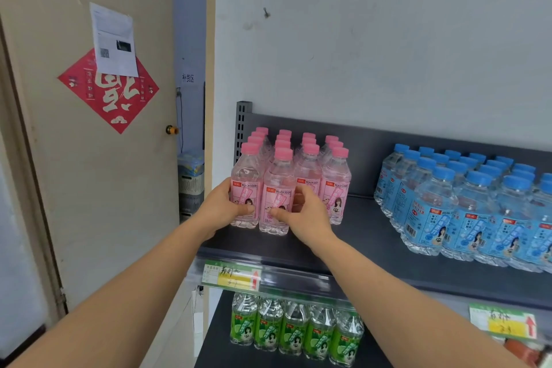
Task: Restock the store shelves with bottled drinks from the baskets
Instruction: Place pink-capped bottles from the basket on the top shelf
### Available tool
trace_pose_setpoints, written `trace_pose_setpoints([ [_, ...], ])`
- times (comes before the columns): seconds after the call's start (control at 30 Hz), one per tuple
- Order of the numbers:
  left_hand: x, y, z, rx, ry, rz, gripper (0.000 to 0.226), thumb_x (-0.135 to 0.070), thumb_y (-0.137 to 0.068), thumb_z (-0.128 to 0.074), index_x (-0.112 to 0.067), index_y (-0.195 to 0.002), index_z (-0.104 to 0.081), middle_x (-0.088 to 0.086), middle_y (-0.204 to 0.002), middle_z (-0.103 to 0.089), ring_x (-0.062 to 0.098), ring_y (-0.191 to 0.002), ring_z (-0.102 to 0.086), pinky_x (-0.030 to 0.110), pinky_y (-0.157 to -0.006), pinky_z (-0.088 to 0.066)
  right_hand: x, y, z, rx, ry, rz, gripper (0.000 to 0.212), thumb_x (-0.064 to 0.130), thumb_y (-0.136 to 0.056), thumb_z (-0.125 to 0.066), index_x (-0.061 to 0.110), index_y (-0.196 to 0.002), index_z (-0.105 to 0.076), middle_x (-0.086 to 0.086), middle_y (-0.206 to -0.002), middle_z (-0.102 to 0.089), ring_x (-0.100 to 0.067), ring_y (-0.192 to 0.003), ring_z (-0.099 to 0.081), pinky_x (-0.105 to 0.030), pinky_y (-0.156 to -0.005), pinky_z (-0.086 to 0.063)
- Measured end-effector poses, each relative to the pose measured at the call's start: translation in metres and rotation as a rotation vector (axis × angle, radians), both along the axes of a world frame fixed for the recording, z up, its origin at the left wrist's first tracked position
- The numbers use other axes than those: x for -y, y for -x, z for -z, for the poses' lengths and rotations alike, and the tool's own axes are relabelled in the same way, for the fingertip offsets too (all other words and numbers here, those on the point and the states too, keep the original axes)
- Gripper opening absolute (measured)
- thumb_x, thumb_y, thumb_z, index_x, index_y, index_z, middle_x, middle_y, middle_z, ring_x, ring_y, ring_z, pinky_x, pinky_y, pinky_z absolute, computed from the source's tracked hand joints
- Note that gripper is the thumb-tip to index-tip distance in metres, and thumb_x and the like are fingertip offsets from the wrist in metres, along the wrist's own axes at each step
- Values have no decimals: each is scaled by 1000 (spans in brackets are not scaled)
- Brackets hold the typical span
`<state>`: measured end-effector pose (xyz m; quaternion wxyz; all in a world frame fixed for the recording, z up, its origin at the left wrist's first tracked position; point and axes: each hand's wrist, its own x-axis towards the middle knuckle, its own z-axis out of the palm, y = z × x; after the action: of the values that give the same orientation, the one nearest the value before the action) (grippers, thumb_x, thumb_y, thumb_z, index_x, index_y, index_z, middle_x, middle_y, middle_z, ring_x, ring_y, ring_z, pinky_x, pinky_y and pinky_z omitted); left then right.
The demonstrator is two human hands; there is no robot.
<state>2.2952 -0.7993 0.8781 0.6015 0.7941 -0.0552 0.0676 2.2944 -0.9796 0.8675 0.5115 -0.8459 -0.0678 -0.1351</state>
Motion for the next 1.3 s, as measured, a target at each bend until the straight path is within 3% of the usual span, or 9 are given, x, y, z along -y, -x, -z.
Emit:
trace_pose_setpoints([
  [0.07,1,0,1,11,-14,-12,52,1,-80,-72,-14,-124,-49,-6,-99,-63,2,-87,-58,16,-71,-45,-4,-2,1,6,27,27,70,34,-71,-82,21,-131,-49,3,-120,-63,-19,-109,-60,-44,-96,-51],
  [0.2,2,2,1,17,-49,-27,54,-2,-81,-72,-15,-128,-48,-6,-101,-62,9,-92,-58,27,-86,-46,-6,3,0,18,92,48,76,38,-75,-79,21,-140,-43,2,-131,-58,-21,-119,-55,-42,-101,-47],
  [0.33,4,5,0,32,-57,-35,61,0,-81,-71,-17,-133,-43,-5,-105,-60,12,-97,-56,26,-86,-42,-3,11,-1,5,140,50,82,38,-79,-76,18,-147,-34,-1,-139,-51,-22,-127,-50,-40,-105,-43],
  [0.53,6,19,0,-12,-139,-131,65,-3,-79,-74,-7,-133,-38,2,-114,-54,18,-101,-52,33,-88,-43,16,38,-5,-12,267,53,55,32,-85,-70,18,-134,-49,-2,-125,-58,-20,-112,-57,-37,-93,-49],
  [0.7,13,48,-2,5,-406,-294,43,-17,-83,-71,-2,-119,-53,17,-125,-57,32,-109,-54,36,-84,-42,42,74,-6,33,413,86,46,33,-88,-66,21,-131,-53,1,-119,-60,-19,-107,-57,-33,-87,-48],
  [0.87,32,103,0,137,-581,-348,46,-15,-87,-65,-6,-132,-55,14,-131,-58,30,-116,-55,37,-94,-44,69,118,2,134,553,99,36,28,-88,-64,21,-124,-60,2,-121,-61,-17,-114,-53,-35,-92,-48],
  [1.0,57,155,21,257,-668,-312,38,-16,-88,-64,-7,-124,-60,13,-124,-59,30,-114,-55,39,-98,-44,97,160,24,184,588,89,30,22,-88,-62,19,-118,-63,0,-113,-62,-19,-112,-53,-35,-89,-48],
  [1.1,79,194,47,285,-704,-272,32,-15,-89,-63,-6,-120,-63,13,-117,-62,29,-110,-56,39,-95,-45,122,197,49,115,605,89,30,23,-88,-62,20,-119,-64,1,-115,-62,-18,-112,-54,-36,-90,-49],
  [1.3,118,265,124,143,-799,-209,32,-16,-90,-61,-8,-120,-63,11,-118,-62,29,-108,-57,36,-87,-44,175,273,110,-63,669,83,31,20,-89,-60,20,-121,-62,-1,-115,-60,-21,-106,-58,-37,-85,-51],
])
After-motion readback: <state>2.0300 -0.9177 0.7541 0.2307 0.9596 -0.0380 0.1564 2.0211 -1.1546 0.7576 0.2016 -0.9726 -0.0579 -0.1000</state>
